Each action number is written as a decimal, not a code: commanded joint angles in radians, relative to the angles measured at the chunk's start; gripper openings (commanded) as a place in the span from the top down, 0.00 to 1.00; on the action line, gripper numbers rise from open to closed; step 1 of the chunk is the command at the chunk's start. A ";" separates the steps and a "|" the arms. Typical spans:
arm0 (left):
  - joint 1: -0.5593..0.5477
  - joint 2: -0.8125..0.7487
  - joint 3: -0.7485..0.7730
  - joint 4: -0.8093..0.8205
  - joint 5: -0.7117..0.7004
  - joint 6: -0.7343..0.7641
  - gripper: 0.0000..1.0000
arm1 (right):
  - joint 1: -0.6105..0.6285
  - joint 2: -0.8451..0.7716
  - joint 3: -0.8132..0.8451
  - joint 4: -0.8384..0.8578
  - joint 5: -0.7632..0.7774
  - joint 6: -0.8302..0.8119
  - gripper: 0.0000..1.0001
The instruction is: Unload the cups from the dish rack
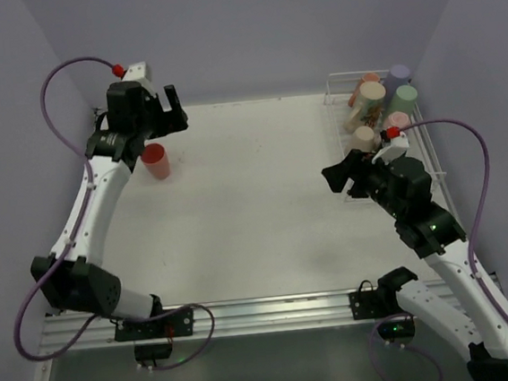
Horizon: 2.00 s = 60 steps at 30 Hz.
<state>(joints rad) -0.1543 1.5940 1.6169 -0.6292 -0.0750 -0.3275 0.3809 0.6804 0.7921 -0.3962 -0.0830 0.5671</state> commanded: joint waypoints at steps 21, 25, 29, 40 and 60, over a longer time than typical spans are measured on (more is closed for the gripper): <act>-0.364 -0.882 -0.936 0.373 0.592 0.045 0.00 | -0.411 0.595 0.387 -0.082 0.459 -0.081 0.01; -0.439 -0.896 -0.934 0.353 0.549 0.084 0.00 | -0.462 0.651 0.392 -0.075 0.450 -0.070 0.01; -0.484 -0.890 -0.928 0.339 0.508 0.097 0.00 | -0.494 0.709 0.407 -0.046 0.467 -0.095 0.01; -0.530 -0.862 -0.919 0.326 0.451 0.107 0.00 | -0.516 0.837 0.443 -0.010 0.327 -0.121 0.01; -0.515 -0.832 -0.916 0.327 0.420 0.096 0.00 | -0.524 0.792 0.395 0.039 0.388 -0.124 0.54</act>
<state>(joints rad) -0.6746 0.7616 0.6765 -0.3164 0.3511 -0.2428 -0.1394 1.5658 1.1877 -0.3996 0.2783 0.4438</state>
